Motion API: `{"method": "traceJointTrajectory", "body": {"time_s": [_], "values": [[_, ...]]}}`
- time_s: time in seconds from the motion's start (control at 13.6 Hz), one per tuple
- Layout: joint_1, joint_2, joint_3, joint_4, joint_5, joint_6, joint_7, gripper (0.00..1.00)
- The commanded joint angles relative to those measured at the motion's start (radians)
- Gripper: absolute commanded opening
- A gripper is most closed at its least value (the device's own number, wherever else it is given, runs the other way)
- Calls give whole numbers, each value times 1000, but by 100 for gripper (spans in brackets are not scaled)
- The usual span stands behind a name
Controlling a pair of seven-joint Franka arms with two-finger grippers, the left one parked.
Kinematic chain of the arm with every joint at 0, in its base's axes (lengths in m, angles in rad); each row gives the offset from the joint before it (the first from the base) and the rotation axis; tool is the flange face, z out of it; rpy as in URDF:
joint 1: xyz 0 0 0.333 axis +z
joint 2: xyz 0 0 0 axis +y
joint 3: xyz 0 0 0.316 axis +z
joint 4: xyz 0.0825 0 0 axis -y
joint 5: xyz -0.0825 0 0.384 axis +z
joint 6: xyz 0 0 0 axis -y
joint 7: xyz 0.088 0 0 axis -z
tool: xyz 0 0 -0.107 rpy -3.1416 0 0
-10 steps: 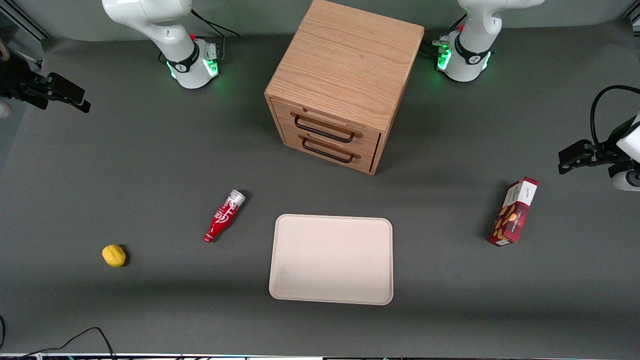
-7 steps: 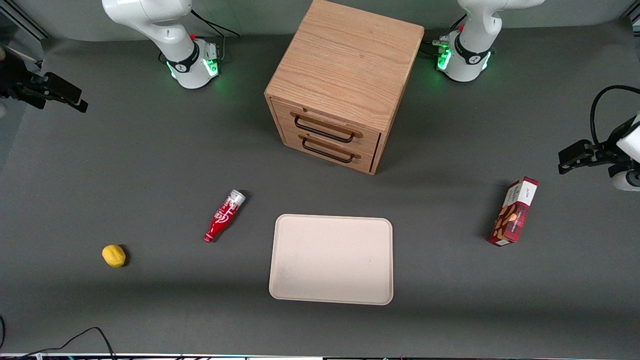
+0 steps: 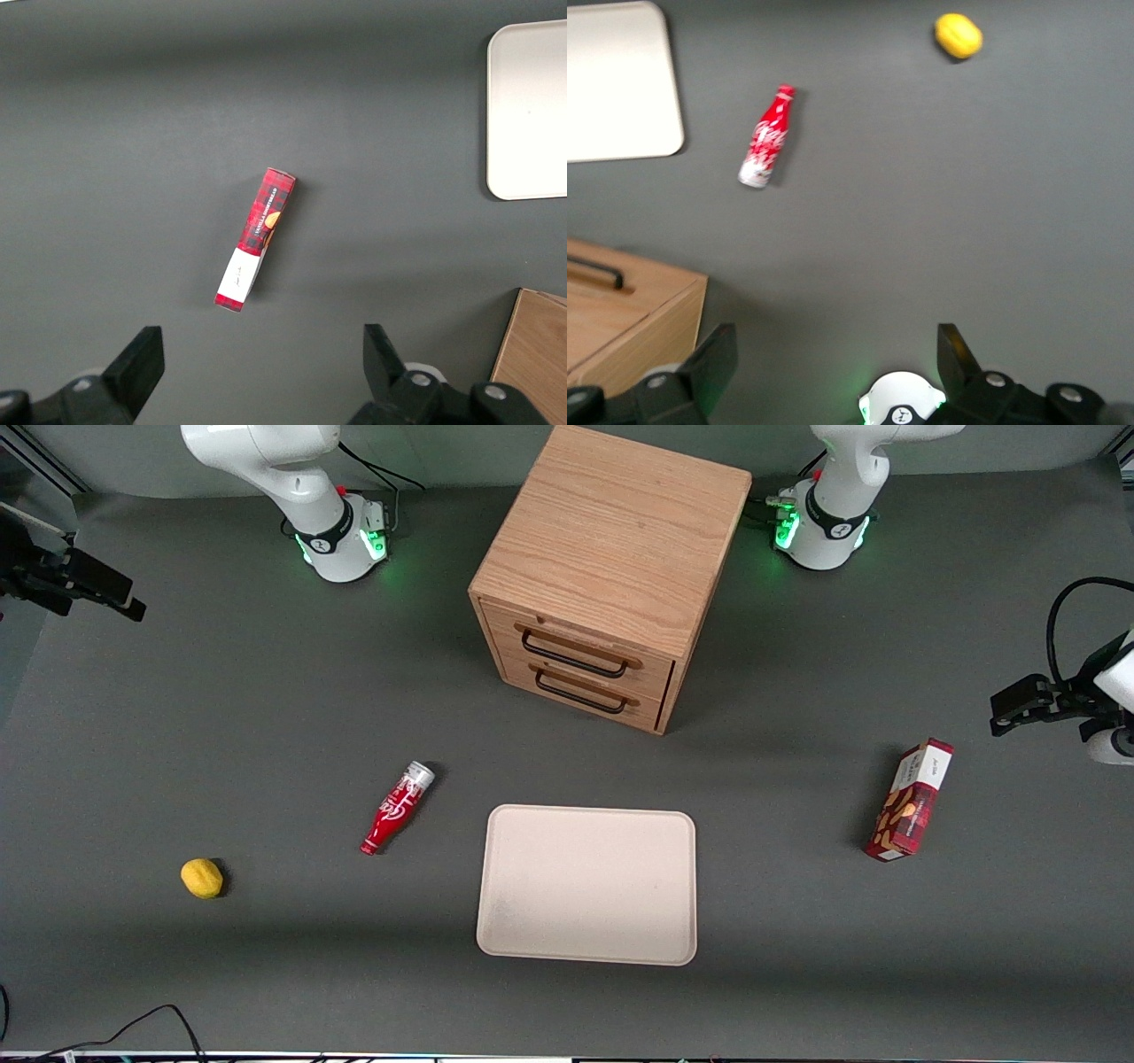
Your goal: Open upper drawer
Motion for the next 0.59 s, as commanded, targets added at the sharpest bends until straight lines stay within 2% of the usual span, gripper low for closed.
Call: {"method": "traceJointTrajectory", "body": {"time_s": [0.0, 0.15, 0.29, 0.37, 0.51], "values": [[-5, 20, 18, 54, 99, -29, -49, 100], [-6, 32, 12, 61, 231, -29, -55, 100], [10, 97, 45, 133, 259, -31, -72, 100], [3, 142, 123, 182, 265, -38, -127, 100], [0, 194, 185, 207, 348, -32, -367, 100]]}}
